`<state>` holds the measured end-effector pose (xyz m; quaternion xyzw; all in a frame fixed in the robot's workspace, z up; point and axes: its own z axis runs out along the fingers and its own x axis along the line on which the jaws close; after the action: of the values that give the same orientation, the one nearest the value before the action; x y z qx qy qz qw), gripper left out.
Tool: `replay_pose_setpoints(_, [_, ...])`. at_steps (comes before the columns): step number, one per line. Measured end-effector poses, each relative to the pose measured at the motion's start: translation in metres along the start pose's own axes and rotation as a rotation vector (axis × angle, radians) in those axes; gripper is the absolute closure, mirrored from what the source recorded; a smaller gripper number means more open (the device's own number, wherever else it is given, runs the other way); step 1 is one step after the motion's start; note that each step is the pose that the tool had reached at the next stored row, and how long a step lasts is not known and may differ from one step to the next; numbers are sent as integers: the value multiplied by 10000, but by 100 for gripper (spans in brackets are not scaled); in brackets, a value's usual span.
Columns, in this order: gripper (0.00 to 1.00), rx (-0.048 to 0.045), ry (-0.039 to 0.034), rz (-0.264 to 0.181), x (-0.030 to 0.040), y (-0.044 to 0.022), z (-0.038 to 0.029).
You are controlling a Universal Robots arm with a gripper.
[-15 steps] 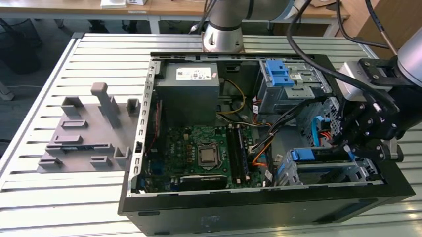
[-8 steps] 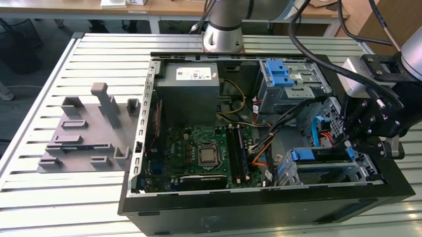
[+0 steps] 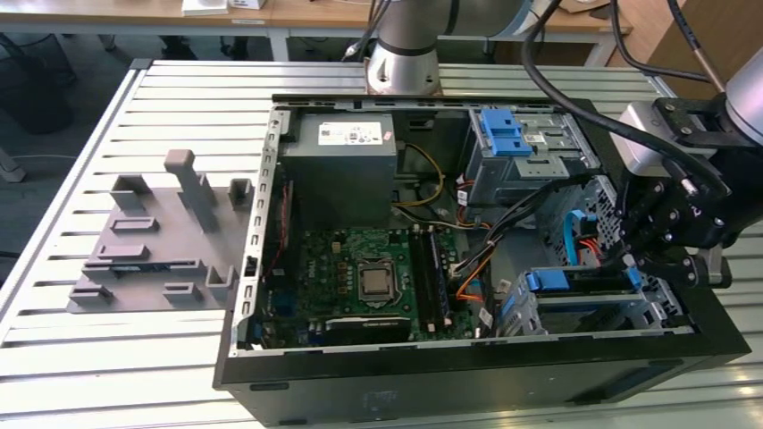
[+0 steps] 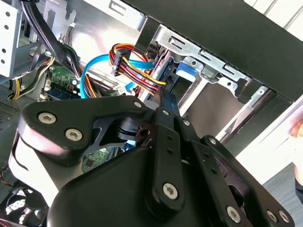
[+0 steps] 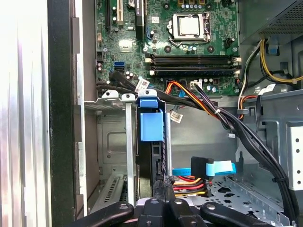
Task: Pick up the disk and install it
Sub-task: 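Insert the second disk wire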
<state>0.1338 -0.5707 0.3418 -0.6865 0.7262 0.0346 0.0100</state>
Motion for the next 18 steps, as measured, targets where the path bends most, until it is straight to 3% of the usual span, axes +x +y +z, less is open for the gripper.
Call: replay_pose_setpoints(18, [89, 13, 1, -8, 5, 100, -3])
